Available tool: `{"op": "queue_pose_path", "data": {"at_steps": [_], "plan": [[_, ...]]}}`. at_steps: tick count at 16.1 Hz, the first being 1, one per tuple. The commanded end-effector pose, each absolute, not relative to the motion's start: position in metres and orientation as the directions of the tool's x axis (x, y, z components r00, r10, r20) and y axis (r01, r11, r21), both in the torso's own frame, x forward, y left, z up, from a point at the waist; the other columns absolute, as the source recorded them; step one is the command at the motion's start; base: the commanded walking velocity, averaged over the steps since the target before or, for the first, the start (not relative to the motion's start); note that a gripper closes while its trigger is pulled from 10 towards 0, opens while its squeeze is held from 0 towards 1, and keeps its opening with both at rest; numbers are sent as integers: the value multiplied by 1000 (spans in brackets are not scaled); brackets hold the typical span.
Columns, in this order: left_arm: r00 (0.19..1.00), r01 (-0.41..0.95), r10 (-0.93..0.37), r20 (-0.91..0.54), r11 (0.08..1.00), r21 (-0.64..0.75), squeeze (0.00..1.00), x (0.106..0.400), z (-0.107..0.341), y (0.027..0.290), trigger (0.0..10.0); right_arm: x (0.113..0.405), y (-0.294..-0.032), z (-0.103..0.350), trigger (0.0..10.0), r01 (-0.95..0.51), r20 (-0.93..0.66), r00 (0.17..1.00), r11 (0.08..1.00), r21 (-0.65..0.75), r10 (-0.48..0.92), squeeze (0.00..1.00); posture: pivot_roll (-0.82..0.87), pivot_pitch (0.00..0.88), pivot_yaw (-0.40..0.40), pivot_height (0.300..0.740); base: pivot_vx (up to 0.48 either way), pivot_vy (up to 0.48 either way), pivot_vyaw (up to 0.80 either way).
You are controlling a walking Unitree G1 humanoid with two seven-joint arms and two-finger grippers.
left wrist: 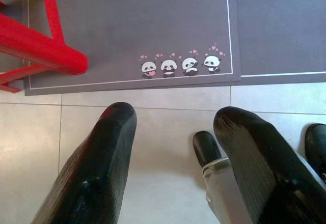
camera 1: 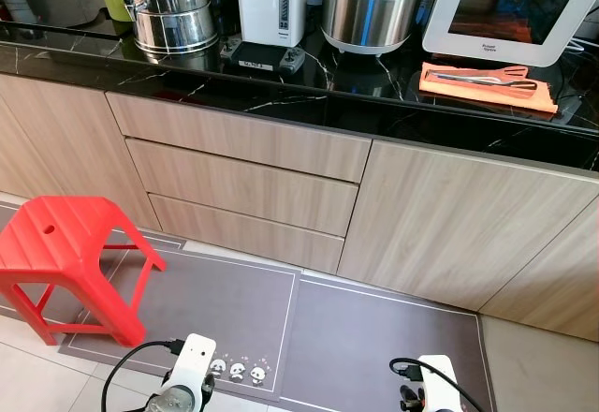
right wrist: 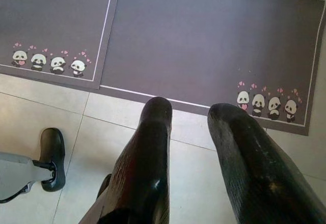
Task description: Kitchen organization
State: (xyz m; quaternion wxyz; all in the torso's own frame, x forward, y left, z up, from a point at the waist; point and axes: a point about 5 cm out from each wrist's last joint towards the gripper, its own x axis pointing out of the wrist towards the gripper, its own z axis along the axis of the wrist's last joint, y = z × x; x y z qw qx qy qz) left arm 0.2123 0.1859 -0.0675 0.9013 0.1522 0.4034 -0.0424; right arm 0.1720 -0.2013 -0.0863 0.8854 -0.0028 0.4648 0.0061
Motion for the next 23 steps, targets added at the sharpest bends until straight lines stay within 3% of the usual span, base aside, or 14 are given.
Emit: {"op": "queue_pose_path", "data": {"at_steps": [1,17,19,23], "plan": [[651,-103,121,-750,992,71,0,222,-58,218,10000,166,-202,-88,10000,249,-792,600,967,50,-113,0,43,0,-21,740,0,0,0],[651,-103,121,-750,992,71,0,222,-58,218,10000,166,-202,-88,10000,249,-792,600,967,50,-113,0,43,0,-21,740,0,0,0],[668,-174,163,-726,983,61,0,222,-56,224,10000,163,-203,-89,10000,229,-789,607,972,62,-92,0,87,0,-40,740,0,0,0],[675,-183,170,-718,981,61,0,225,-54,224,10000,162,-203,-89,10000,224,-790,607,972,70,-83,0,92,0,-42,740,0,0,0]]}}
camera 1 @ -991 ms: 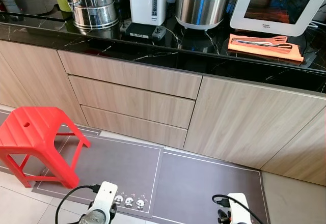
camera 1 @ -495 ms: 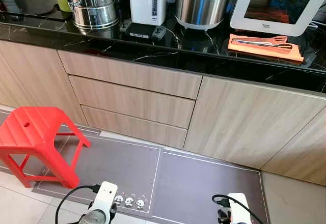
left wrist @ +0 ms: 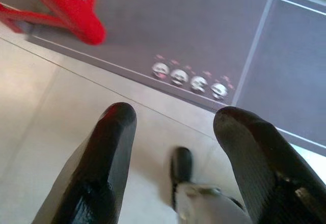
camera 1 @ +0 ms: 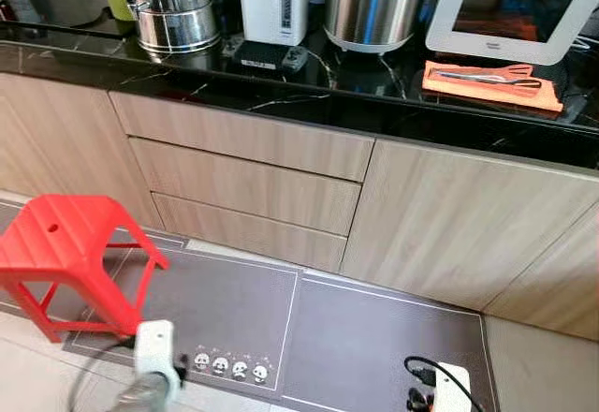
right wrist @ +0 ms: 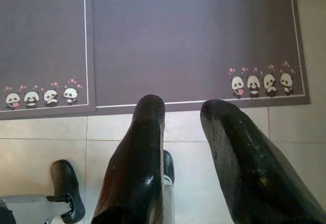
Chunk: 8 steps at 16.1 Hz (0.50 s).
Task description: Kitchen organization
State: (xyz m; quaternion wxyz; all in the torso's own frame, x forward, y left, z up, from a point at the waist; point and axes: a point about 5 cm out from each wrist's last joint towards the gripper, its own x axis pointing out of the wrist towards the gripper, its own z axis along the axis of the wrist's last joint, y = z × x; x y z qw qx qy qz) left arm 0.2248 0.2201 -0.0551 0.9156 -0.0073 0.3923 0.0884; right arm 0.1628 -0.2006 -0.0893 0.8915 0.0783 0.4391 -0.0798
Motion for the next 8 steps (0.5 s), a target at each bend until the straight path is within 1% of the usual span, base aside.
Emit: {"op": "queue_pose_path", "data": {"at_steps": [1,3,8], "plan": [[674,-191,166,-720,980,47,0,225,-54,224,10000,163,-203,-89,10000,231,-788,609,970,74,-85,0,91,0,-42,740,0,0,0],[673,-201,162,-721,979,32,0,225,-54,224,10000,163,-203,-89,10000,231,-789,609,970,73,-86,0,90,0,-46,740,0,0,0],[671,-189,119,-732,982,-14,0,223,-58,213,10000,163,-204,-88,10000,211,-789,611,974,78,-69,0,75,0,-57,740,0,0,0]]}}
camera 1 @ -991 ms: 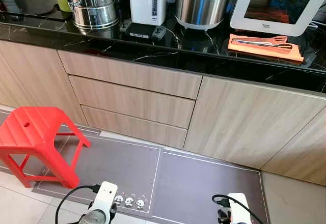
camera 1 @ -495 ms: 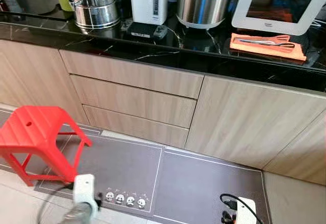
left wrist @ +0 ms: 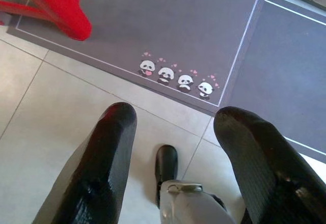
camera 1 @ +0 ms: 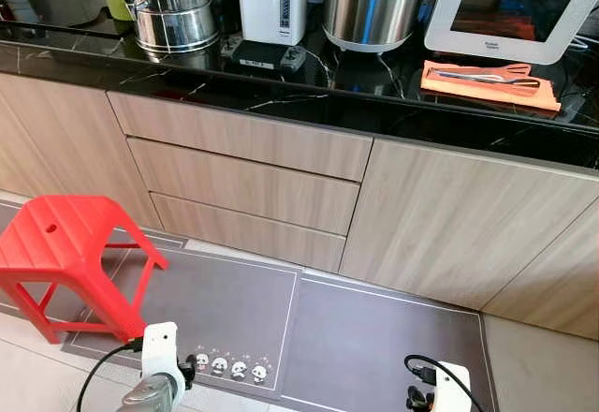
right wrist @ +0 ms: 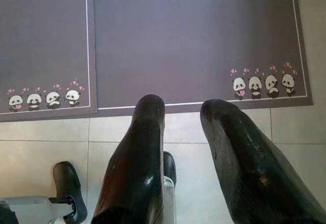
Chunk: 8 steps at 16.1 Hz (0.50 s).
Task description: Kitchen organization
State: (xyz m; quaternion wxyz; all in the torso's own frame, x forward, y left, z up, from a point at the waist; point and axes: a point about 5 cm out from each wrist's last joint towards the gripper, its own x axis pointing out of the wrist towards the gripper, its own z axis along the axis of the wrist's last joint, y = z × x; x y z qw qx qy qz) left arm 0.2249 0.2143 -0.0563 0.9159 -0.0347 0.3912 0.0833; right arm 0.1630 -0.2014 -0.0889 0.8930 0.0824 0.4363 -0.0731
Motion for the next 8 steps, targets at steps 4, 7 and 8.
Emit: {"op": "queue_pose_path", "data": {"at_steps": [4,7,8], "plan": [[667,-147,87,-740,989,-16,0,219,-63,202,10000,161,-208,-88,10000,130,-800,600,990,61,-30,0,78,0,-83,740,0,0,0],[664,-147,81,-743,989,-23,0,216,-65,197,10000,158,-214,-89,10000,101,-806,591,994,41,-26,0,91,0,-107,740,0,0,0],[664,-90,59,-745,996,-1,0,214,-66,192,10000,156,-218,-88,10000,86,-809,587,996,29,-27,0,103,0,-128,740,0,0,0]]}}
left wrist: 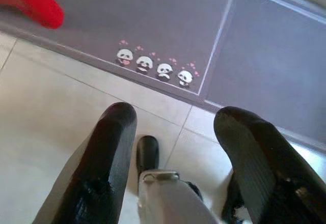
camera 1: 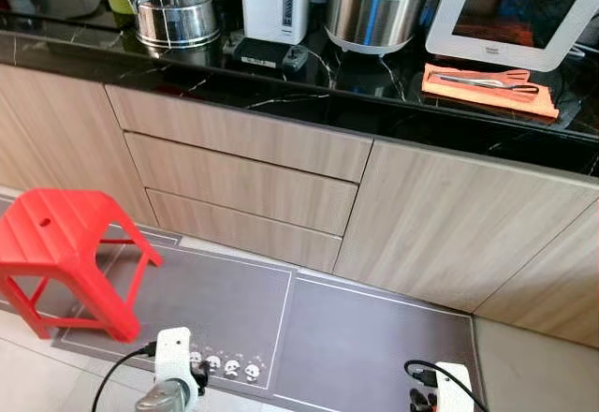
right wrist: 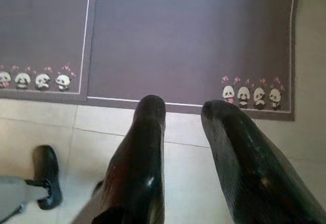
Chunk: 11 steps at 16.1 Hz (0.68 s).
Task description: Kitchen organization
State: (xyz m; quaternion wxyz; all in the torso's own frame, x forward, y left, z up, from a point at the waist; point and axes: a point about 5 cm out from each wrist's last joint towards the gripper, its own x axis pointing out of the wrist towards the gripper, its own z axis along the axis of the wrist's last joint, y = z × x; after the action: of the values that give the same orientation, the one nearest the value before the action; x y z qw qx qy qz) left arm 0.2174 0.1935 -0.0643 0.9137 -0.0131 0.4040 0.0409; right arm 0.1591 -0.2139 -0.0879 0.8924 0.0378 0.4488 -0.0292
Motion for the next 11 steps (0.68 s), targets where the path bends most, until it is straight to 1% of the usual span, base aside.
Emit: {"op": "queue_pose_path", "data": {"at_steps": [1,3,4,5,8,9,10,11], "plan": [[661,-16,31,-750,999,27,0,212,-68,186,10000,153,-223,-88,10000,80,-813,581,997,19,-31,0,111,0,-138,740,0,0,0],[652,-9,19,-758,1000,17,0,206,-72,178,10000,148,-231,-89,10000,79,-821,570,997,-1,-46,0,129,0,-138,740,0,0,0],[647,8,16,-762,1000,28,0,204,-73,179,10000,144,-232,-90,10000,122,-819,570,993,6,-65,0,167,0,-116,740,0,0,0],[649,22,15,-761,999,38,0,205,-72,183,10000,144,-230,-90,10000,135,-818,571,991,12,-67,0,172,0,-95,740,0,0,0],[656,31,20,-755,998,54,0,207,-71,187,10000,143,-227,-91,10000,142,-817,572,990,15,-70,0,172,0,-91,740,0,0,0],[656,38,46,-754,995,93,0,209,-67,203,10000,147,-210,-93,10000,146,-808,588,988,58,-40,0,169,0,-42,740,0,0,0],[660,36,58,-749,994,108,0,211,-65,210,10000,148,-203,-94,10000,149,-803,595,986,77,-27,0,163,0,-25,740,0,0,0],[664,33,67,-744,993,118,0,213,-62,215,10000,149,-196,-94,10000,152,-800,600,984,93,-17,0,163,0,-25,740,0,0,0]]}}
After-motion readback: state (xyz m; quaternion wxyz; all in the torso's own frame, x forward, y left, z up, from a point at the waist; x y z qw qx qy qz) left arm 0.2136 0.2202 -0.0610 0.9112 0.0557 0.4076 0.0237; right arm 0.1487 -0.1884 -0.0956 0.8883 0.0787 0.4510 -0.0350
